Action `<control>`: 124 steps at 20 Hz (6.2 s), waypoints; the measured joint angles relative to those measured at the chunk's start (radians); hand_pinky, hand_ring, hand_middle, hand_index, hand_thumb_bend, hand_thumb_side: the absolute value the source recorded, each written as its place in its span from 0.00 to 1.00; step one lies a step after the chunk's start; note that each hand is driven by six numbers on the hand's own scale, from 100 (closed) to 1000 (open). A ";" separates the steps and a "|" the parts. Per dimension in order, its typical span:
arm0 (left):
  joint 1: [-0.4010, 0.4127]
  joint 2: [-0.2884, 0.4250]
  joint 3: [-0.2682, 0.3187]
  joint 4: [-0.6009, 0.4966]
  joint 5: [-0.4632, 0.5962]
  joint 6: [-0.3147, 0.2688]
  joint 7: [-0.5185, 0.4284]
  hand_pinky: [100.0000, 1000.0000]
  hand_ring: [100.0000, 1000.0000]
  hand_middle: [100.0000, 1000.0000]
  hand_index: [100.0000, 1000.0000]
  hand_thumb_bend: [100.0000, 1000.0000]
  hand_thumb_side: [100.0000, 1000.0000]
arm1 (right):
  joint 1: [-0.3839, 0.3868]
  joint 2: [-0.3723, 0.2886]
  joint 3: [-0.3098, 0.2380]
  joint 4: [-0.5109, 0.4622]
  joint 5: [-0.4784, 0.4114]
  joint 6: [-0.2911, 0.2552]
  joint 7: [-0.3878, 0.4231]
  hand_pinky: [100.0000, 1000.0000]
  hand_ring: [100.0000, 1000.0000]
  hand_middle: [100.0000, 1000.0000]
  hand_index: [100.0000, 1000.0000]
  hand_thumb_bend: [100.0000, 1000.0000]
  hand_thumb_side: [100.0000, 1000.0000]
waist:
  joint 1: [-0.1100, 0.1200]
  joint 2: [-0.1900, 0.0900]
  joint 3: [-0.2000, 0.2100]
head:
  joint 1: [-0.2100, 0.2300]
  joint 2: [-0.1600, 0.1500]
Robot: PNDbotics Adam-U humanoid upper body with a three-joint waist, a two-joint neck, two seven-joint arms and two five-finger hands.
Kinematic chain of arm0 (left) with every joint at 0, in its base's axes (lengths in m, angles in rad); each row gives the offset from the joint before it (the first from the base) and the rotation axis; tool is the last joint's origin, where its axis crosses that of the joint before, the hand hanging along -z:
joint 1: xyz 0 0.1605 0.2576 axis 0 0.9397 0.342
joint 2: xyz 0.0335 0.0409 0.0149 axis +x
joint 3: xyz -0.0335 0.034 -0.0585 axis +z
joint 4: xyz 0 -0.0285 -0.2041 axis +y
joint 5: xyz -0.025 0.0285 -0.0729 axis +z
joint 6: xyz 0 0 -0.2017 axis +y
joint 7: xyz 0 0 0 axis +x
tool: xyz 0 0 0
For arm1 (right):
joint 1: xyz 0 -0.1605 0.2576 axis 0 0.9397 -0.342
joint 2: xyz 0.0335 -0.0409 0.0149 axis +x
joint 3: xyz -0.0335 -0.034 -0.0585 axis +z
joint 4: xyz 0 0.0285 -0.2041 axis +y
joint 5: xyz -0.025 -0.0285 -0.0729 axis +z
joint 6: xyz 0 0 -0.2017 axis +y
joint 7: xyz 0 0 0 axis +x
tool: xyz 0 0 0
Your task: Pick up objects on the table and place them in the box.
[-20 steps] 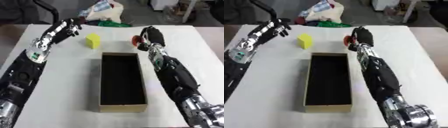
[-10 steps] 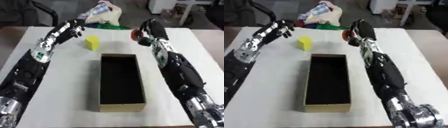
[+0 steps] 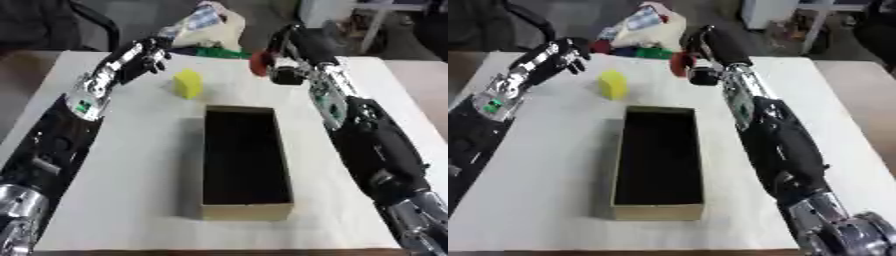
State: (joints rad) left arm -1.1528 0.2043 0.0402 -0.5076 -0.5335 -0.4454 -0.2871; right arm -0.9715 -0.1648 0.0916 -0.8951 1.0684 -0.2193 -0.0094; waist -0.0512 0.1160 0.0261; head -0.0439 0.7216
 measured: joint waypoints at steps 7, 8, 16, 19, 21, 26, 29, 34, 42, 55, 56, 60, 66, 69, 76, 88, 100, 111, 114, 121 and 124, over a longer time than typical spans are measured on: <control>0.000 0.001 0.000 0.000 0.004 0.001 -0.001 0.58 0.59 0.64 0.90 0.00 0.96 | 0.032 -0.024 0.123 -0.078 -0.104 -0.106 0.106 0.70 0.47 0.46 0.13 0.00 0.00 | 0.002 0.000 -0.004 | 0.001 0.003; 0.000 0.001 0.000 0.000 0.004 0.001 -0.001 0.58 0.59 0.64 0.90 0.00 0.96 | 0.035 -0.027 0.137 -0.083 -0.120 -0.121 0.120 0.70 0.47 0.46 0.13 0.00 0.01 | 0.003 0.000 -0.004 | 0.001 0.004; 0.000 0.001 0.000 0.000 0.004 0.001 -0.001 0.58 0.59 0.64 0.91 0.00 0.96 | 0.049 -0.031 0.199 -0.033 -0.242 -0.246 0.246 0.70 0.48 0.47 0.13 0.00 0.07 | 0.007 0.000 -0.005 | 0.001 0.007; 0.000 0.001 0.000 0.001 0.004 0.001 -0.001 0.58 0.59 0.64 0.91 0.00 0.96 | 0.057 -0.032 0.197 0.004 -0.271 -0.293 0.300 0.71 0.49 0.48 0.14 0.00 0.08 | 0.007 0.000 -0.005 | 0.001 0.007; 0.000 0.001 0.000 0.001 0.004 0.001 -0.001 0.58 0.59 0.64 0.91 0.00 0.96 | 0.058 -0.032 0.194 0.022 -0.279 -0.314 0.330 0.71 0.50 0.50 0.16 0.00 0.07 | 0.007 0.000 -0.005 | 0.001 0.007; 0.000 0.001 0.000 0.006 0.004 0.001 -0.001 0.58 0.59 0.65 0.91 0.00 0.97 | 0.058 -0.032 0.192 0.037 -0.260 -0.341 0.368 0.74 0.59 0.60 0.48 0.00 0.05 | 0.006 0.000 -0.005 | 0.001 0.007; 0.000 0.001 0.000 0.006 0.004 0.001 -0.001 0.58 0.59 0.65 0.91 0.00 0.97 | 0.058 -0.032 0.192 0.037 -0.221 -0.351 0.384 0.76 0.65 0.68 0.67 0.00 0.04 | 0.006 0.000 -0.005 | 0.001 0.007; 0.000 0.001 0.000 0.006 -0.001 0.001 -0.001 0.58 0.59 0.65 0.91 0.00 0.97 | 0.058 -0.032 0.188 0.024 -0.163 -0.364 0.423 0.79 0.71 0.74 0.88 0.00 0.22 | 0.006 0.000 -0.008 | 0.001 0.007; 0.001 0.001 0.000 0.006 -0.005 0.001 -0.001 0.58 0.60 0.65 0.91 0.00 0.97 | 0.065 -0.055 0.156 -0.065 -0.151 -0.352 0.432 0.80 0.71 0.76 0.91 0.00 0.43 | 0.007 0.000 -0.019 | 0.001 0.007; 0.005 0.009 0.000 0.013 -0.023 0.000 0.014 0.58 0.60 0.66 0.91 0.00 0.95 | 0.067 -0.133 0.088 -0.277 -0.227 -0.277 0.383 0.79 0.69 0.75 0.90 0.00 0.31 | 0.014 0.002 -0.043 | 0.005 0.008; 0.005 0.009 0.000 0.013 -0.029 0.000 0.018 0.58 0.60 0.66 0.91 0.00 0.94 | 0.069 -0.134 0.081 -0.289 -0.232 -0.271 0.376 0.79 0.69 0.75 0.90 0.00 0.30 | 0.014 0.003 -0.046 | 0.005 0.008; 0.005 0.012 0.001 0.014 -0.078 0.008 0.061 0.61 0.64 0.68 0.93 0.00 0.89 | 0.074 -0.141 0.075 -0.317 -0.250 -0.260 0.368 0.79 0.69 0.75 0.89 0.00 0.30 | 0.017 0.012 -0.063 | 0.005 0.007; 0.004 0.018 0.014 0.019 -0.228 0.083 0.231 0.66 0.71 0.74 0.97 0.00 0.88 | 0.074 -0.141 0.075 -0.333 -0.262 -0.256 0.378 0.79 0.69 0.75 0.88 0.00 0.31 | 0.023 0.029 -0.087 | 0.006 0.006; 0.000 0.018 0.020 0.027 -0.309 0.159 0.331 0.67 0.72 0.75 0.98 0.00 0.90 | 0.074 -0.141 0.075 -0.334 -0.269 -0.254 0.381 0.79 0.68 0.74 0.87 0.00 0.33 | 0.027 0.038 -0.097 | 0.006 0.001; -0.012 0.018 0.032 0.059 -0.475 0.295 0.431 0.72 0.74 0.78 1.00 0.24 0.95 | 0.074 -0.141 0.075 -0.337 -0.279 -0.254 0.390 0.79 0.68 0.74 0.86 0.00 0.36 | 0.034 0.055 -0.119 | 0.007 -0.011; -0.019 0.027 0.050 0.074 -0.650 0.346 0.393 0.73 0.75 0.78 1.00 0.32 0.67 | 0.074 -0.141 0.075 -0.339 -0.290 -0.251 0.397 0.79 0.67 0.73 0.85 0.00 0.41 | 0.050 0.078 -0.132 | 0.010 -0.020; -0.022 0.027 0.050 0.070 -0.720 0.303 0.375 0.71 0.71 0.72 1.00 0.01 0.29 | 0.074 -0.141 0.076 -0.339 -0.296 -0.249 0.399 0.78 0.67 0.73 0.85 0.00 0.43 | 0.051 0.098 -0.142 | 0.008 -0.029; -0.026 0.031 0.050 0.061 -0.748 0.279 0.361 0.70 0.69 0.71 1.00 0.00 0.23 | 0.074 -0.141 0.076 -0.338 -0.305 -0.246 0.400 0.78 0.66 0.72 0.85 0.00 0.42 | 0.050 0.106 -0.144 | 0.005 -0.029; -0.026 0.034 0.050 0.061 -0.749 0.273 0.354 0.70 0.69 0.71 1.00 0.00 0.29 | 0.074 -0.141 0.076 -0.338 -0.305 -0.245 0.401 0.78 0.66 0.72 0.85 0.00 0.42 | 0.050 0.106 -0.145 | 0.005 -0.029; -0.026 0.035 0.050 0.061 -0.751 0.249 0.314 0.71 0.70 0.73 1.00 0.02 0.36 | 0.074 -0.141 0.076 -0.337 -0.305 -0.243 0.401 0.78 0.66 0.72 0.85 0.00 0.42 | 0.049 0.106 -0.147 | 0.005 -0.029; -0.026 0.036 0.050 0.059 -0.752 0.239 0.301 0.58 0.55 0.65 1.00 0.00 0.22 | 0.074 -0.141 0.076 -0.332 -0.305 -0.243 0.401 0.78 0.66 0.72 0.85 0.00 0.43 | 0.049 0.105 -0.148 | 0.004 -0.029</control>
State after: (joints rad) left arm -1.1792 0.2399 0.0905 -0.4482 -1.2850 -0.2060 0.0141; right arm -0.8979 -0.3057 0.1671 -1.2272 0.7637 -0.4623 0.3919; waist -0.0021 0.2212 -0.1216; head -0.0403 0.6930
